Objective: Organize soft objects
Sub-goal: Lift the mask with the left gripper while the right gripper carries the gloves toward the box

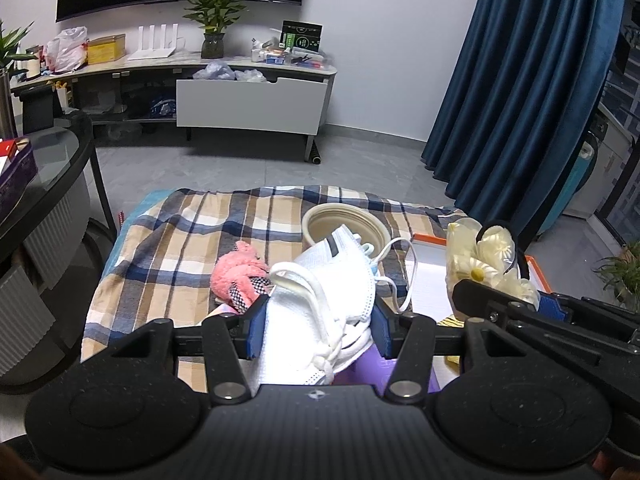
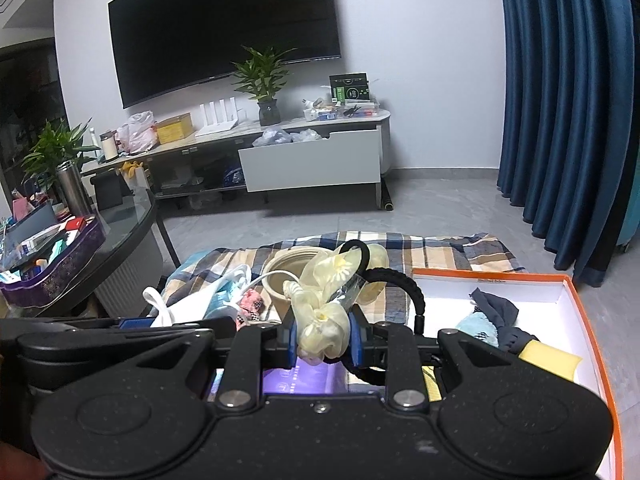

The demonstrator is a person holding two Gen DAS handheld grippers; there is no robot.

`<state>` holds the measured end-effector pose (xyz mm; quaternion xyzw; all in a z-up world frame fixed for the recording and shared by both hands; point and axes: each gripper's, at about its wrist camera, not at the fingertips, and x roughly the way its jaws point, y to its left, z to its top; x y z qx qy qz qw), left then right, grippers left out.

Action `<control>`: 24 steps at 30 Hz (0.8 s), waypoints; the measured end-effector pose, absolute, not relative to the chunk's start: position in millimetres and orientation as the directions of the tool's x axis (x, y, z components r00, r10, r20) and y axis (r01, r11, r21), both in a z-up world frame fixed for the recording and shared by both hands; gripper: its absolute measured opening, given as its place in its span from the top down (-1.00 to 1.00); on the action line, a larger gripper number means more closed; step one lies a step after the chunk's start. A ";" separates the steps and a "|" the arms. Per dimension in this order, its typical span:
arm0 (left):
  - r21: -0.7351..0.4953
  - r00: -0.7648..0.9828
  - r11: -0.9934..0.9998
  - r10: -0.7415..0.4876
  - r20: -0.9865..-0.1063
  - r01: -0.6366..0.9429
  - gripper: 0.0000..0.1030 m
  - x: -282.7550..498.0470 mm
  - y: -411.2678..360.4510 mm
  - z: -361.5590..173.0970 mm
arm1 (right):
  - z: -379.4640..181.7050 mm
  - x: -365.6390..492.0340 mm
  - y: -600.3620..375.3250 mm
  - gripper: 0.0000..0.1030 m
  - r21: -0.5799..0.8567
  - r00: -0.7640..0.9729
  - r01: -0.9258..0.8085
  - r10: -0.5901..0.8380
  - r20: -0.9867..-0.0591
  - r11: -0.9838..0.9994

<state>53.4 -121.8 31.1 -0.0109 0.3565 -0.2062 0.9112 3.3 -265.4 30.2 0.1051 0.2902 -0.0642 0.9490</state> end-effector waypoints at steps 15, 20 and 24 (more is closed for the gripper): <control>-0.151 0.649 0.899 -0.405 -0.644 0.411 -0.01 48.4 -143.8 30.3 | 27.4 -7.3 -285.6 0.41 0.179 0.822 0.232 -0.095 -0.562 0.956; -0.146 0.641 0.891 -0.415 -0.645 0.430 -0.01 45.7 -151.3 29.2 | 26.2 -10.9 -293.0 0.41 0.185 0.821 0.249 -0.106 -0.562 0.951; -0.144 0.636 0.884 -0.424 -0.644 0.444 -0.01 43.8 -157.4 29.3 | 25.3 -13.8 -299.7 0.41 0.188 0.819 0.264 -0.116 -0.562 0.946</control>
